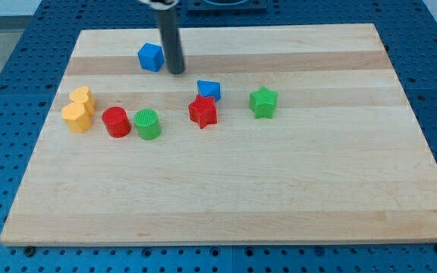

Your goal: Move the green star to the bottom right

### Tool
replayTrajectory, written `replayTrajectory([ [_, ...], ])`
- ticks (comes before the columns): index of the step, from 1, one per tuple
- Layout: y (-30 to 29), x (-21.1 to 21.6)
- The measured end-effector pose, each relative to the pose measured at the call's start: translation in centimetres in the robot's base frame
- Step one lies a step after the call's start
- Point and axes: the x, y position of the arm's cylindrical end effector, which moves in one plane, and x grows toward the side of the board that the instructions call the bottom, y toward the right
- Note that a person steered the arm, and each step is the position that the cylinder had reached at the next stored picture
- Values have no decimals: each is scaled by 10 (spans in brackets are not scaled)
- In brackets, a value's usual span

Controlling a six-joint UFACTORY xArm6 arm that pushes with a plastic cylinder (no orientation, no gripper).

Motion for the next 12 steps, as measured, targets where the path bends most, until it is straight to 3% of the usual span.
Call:
replayTrajectory([
  [2, 106, 4],
  [4, 135, 38],
  [7, 122, 87],
  [10, 134, 162],
  [12, 100, 175],
])
